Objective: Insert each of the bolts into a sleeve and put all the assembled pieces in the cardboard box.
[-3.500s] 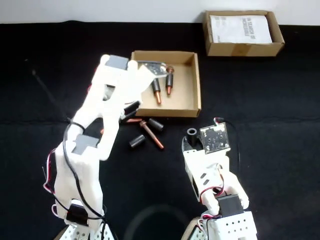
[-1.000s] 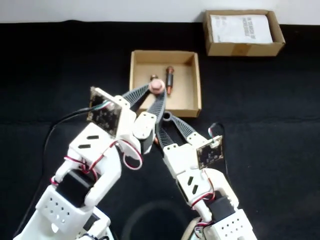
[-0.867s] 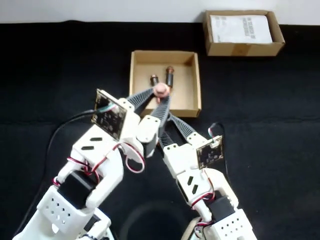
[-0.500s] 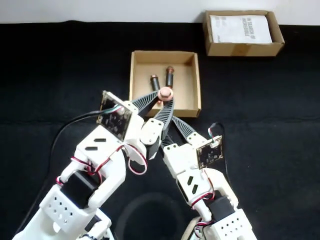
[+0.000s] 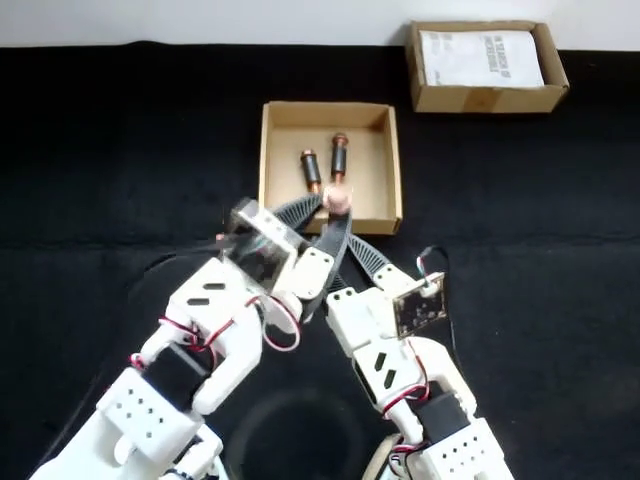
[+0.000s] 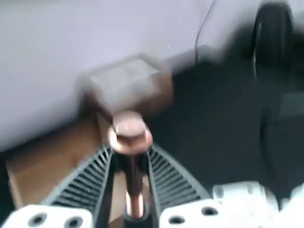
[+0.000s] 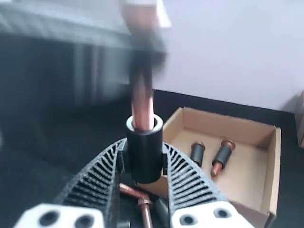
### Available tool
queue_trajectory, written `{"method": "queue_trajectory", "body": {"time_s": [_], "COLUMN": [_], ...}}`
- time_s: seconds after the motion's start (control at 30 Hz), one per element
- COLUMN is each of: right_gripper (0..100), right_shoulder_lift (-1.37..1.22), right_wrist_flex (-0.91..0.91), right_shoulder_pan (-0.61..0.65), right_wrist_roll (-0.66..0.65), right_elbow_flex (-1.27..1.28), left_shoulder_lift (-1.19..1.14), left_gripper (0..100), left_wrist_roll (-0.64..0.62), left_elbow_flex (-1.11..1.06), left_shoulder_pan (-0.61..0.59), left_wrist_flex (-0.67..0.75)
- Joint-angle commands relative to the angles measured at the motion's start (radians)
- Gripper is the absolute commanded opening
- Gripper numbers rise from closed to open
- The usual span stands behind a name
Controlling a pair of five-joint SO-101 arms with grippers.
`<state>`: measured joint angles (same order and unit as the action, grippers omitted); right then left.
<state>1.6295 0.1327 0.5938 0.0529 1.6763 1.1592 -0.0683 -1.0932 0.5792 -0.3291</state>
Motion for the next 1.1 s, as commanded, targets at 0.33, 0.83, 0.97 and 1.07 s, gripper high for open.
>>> {"method": "queue_trajectory", "body": {"time_s": [0.33,0.83,0.97,1.07], "right_gripper": [0.7,0.7,0.7,0.7], "right_shoulder_lift": [0.013,0.021,0.015,0.013], "right_wrist_flex": [0.002,0.051,0.056,0.058], "right_shoulder_pan": [-0.004,-0.054,-0.054,-0.050], "right_wrist_roll": [0.005,0.003,0.003,0.003], "right_elbow_flex": [0.133,0.125,0.093,0.061], "left_shoulder_lift": [0.019,0.022,0.021,0.016], "left_gripper": [1,7,12,15], "left_wrist_roll": [0.032,0.025,0.021,-0.043], "left_elbow_flex": [-0.041,0.022,0.022,0.021], "left_shoulder_pan": [-0.025,-0.025,-0.027,-0.027], "left_wrist_flex": [0.028,-0.250,-0.342,-0.368]}}
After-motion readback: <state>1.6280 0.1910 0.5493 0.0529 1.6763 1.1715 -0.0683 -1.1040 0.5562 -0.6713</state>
